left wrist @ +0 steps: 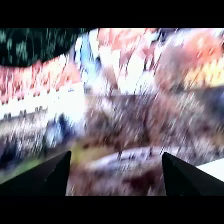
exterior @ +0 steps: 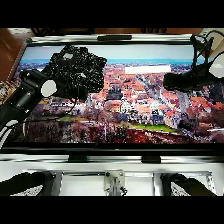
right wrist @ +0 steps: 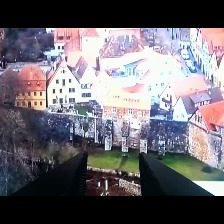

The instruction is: Fold the shirts.

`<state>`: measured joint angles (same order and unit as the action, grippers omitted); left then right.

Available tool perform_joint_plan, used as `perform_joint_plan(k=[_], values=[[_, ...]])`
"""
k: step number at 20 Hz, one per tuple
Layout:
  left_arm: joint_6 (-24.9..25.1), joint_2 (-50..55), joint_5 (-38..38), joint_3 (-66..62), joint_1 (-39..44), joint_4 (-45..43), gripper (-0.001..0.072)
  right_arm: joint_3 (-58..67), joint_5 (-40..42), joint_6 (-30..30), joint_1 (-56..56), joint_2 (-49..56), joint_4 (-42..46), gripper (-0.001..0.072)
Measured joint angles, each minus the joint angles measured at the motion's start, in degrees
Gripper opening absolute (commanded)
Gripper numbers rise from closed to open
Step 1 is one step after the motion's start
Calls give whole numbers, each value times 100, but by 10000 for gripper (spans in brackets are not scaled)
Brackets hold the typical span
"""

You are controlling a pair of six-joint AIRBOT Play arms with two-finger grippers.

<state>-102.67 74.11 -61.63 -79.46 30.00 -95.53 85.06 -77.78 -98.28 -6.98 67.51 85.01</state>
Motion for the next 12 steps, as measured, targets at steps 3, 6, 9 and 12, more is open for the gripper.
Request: perform_joint_plan(k=[3, 6, 9, 12], values=[[-63, 15, 903, 0, -4, 186, 592, 0, 256, 251, 0, 4, 44, 441], [-317, 306, 1294, -133, -343, 284, 619, -4, 470, 481, 0, 7, 166, 441], [-376, 1045, 1147, -750, -1123, 529, 618, -7, 741, 601, 0, 7, 201, 441], [-374, 2002, 590, -1523, -1875, 992, 619, -7, 835, 667, 0, 63, 234, 440]])
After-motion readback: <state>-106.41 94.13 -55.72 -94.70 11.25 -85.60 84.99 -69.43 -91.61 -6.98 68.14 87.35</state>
